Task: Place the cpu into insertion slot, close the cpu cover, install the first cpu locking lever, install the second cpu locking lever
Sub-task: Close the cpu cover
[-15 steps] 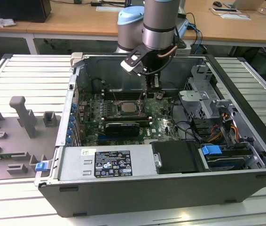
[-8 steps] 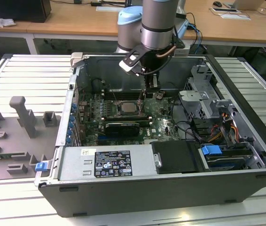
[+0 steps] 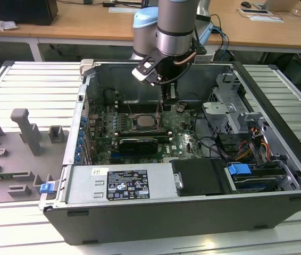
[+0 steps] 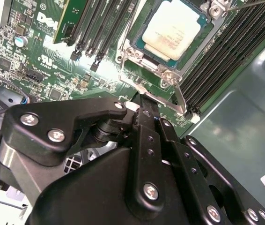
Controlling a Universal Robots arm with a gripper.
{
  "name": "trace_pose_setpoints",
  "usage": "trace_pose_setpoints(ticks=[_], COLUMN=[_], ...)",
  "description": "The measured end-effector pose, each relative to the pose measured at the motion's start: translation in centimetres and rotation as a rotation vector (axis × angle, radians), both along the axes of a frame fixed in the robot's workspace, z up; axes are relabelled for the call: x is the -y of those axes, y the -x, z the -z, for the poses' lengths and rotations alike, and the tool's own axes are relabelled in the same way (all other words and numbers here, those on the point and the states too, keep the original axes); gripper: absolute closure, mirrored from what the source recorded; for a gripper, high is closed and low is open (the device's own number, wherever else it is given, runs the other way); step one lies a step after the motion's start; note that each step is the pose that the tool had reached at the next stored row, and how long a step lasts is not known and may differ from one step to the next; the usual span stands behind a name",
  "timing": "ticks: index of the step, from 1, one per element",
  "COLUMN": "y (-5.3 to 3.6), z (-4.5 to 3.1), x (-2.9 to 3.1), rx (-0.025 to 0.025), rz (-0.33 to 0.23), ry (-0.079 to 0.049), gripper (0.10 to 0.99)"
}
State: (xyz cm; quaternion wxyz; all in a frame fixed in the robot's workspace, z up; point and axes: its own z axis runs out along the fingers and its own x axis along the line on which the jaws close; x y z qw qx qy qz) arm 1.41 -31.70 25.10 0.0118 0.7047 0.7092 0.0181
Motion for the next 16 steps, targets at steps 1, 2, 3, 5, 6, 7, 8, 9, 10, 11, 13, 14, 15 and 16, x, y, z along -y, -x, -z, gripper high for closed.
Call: trace_pose_setpoints(ticks=[1,2,3,5,6,7,8,9,10,11,13,14,15,16], y=[0.11,0.16,0.22,0.33,0.39,0.43,0.53,0.61,0.67,0.75,0.90,1.02,1.11,1.21], z=[0.00,0.00,0.00,0.00,0.00,0.00,0.00,0.00,0.00,0.00,0.00,0.01,0.01,0.01], x=[0.00,0.00,0.00,0.00,0.00,0.00,0.00,0.00,0.00,0.00,0.00,0.00,0.00,0.00], rx=[0.0000,0.0000,0.0000,0.0000,-0.0001,-0.0001,0.0000,0.0000,0.0000,0.0000,0.0000,0.0000,-0.0001,-0.0001], rz=[0.000,0.000,0.000,0.000,0.000,0.000,0.000,0.000,0.000,0.000,0.000,0.000,0.000,0.000], ry=[0.000,0.000,0.000,0.000,0.000,0.000,0.000,0.000,0.000,0.000,0.000,0.000,0.000,0.000], gripper=[0.980,0.980,0.980,0.980,0.980,0.980,0.980,0.980,0.980,0.980,0.980,0.980,0.980,0.980])
